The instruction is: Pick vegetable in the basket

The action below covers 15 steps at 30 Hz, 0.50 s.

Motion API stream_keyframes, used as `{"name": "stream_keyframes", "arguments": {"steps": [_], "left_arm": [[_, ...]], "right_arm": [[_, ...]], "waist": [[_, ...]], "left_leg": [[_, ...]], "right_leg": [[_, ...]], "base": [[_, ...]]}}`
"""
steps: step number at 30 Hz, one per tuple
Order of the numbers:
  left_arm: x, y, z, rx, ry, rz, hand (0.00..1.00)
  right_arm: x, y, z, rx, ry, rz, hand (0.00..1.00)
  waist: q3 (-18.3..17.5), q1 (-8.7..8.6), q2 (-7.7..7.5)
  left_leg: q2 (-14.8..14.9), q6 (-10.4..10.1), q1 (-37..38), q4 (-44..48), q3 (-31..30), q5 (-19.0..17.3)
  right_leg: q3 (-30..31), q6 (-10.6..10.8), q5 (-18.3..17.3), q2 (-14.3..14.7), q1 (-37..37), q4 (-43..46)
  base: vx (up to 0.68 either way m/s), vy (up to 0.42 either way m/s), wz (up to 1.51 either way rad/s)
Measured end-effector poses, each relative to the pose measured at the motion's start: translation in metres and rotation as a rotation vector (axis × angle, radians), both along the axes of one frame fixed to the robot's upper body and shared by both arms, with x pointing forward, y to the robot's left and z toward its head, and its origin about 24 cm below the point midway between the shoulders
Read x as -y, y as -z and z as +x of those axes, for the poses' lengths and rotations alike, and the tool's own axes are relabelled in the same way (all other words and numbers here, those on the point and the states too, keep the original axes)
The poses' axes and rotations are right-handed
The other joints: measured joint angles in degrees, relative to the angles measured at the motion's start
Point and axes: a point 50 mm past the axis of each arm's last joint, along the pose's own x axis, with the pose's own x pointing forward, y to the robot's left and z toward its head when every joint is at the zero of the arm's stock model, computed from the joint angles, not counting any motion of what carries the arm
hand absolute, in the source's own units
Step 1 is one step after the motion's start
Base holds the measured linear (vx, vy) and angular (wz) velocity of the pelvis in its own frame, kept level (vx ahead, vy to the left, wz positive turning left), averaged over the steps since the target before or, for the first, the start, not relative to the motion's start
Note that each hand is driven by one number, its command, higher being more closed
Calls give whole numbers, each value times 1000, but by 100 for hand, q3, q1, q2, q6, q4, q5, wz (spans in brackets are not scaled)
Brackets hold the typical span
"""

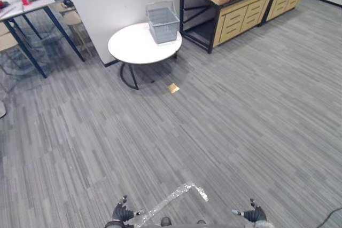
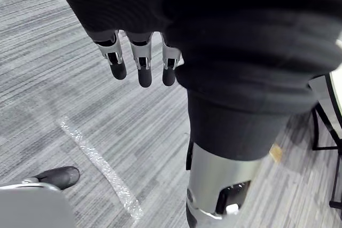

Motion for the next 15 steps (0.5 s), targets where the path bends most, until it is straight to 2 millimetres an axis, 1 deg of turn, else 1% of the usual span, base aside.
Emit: {"name": "stream_keyframes", "arguments": {"steps": [3,5,8,9,13,15], "left_arm": [[-3,-2,2,19,1,8,0],[-4,-5,4,36,3,12,0],[-8,-7,6,52,-15,18,0],[-10,-8,7,58,-23,21,0],[-16,-14,12,91,-43,45,0],[-15,-15,13,101,-50,40,0]], "right_arm": [[7,-6,6,26,-21,-33,0],[9,-8,7,35,-26,-43,0],[9,-14,14,72,-34,-49,0],[9,-14,15,74,-34,-49,0],[9,-17,18,92,-35,-52,0],[9,-18,20,102,-34,-51,0]], "waist": [[9,2,3],[30,15,39],[67,9,100],[69,8,104],[69,-5,105],[70,0,104]], "left_leg": [[-2,-64,107,39,9,-78],[21,-77,140,238,74,-247],[36,-120,113,430,119,-363],[35,-105,111,455,126,-376],[37,-69,92,655,127,-682],[39,-70,58,709,136,-740]], "right_leg": [[3,0,0,-18,113,20],[16,0,-1,-16,207,43],[16,7,-9,-24,206,134],[14,10,-12,-27,207,145],[-3,66,-307,-47,188,354],[-2,102,-357,-52,173,371]], "base": [[151,19,1],[113,18,-6],[82,0,-10],[77,-17,-5],[83,-47,0],[90,-69,-3]]}}
